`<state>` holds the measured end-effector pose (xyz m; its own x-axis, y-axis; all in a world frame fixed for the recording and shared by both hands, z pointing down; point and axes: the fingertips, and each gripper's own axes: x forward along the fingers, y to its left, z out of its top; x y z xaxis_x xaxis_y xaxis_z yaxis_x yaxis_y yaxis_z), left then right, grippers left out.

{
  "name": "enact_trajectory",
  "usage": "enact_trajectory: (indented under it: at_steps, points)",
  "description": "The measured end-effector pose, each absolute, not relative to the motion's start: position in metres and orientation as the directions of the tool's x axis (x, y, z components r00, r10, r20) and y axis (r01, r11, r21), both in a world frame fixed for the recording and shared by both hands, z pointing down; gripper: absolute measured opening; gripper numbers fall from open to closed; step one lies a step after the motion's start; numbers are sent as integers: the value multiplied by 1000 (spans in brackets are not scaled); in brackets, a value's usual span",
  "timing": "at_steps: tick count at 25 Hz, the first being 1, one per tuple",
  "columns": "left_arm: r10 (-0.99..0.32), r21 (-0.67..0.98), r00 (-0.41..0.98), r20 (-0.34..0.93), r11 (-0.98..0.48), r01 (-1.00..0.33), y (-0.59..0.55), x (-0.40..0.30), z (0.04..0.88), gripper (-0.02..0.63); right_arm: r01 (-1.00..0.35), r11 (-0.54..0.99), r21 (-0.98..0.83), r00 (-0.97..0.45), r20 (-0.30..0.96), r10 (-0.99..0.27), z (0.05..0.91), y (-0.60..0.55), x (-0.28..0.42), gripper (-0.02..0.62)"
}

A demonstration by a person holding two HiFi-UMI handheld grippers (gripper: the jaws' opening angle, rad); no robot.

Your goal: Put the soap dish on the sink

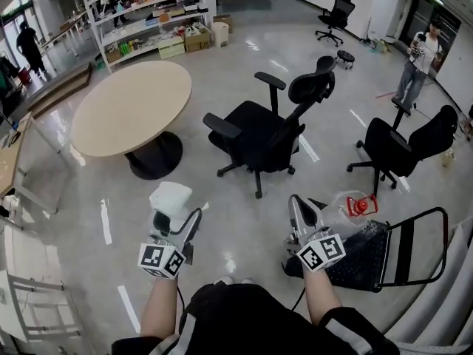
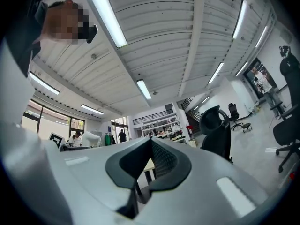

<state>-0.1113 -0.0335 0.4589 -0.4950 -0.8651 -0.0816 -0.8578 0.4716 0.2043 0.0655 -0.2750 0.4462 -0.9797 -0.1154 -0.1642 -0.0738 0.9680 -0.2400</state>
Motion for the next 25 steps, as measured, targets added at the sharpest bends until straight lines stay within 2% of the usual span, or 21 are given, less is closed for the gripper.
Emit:
enact_trajectory:
  at_steps: [10, 25]
  points:
    - [-779, 208, -626, -45, 605, -768, 31, -107, 462, 460, 74, 957, -281, -990, -139, 36, 462, -234, 25, 6]
    - [-686, 201, -720, -101, 695, -691, 152, -216, 463, 460, 206, 954, -220, -974, -140, 178, 448, -130, -120, 6]
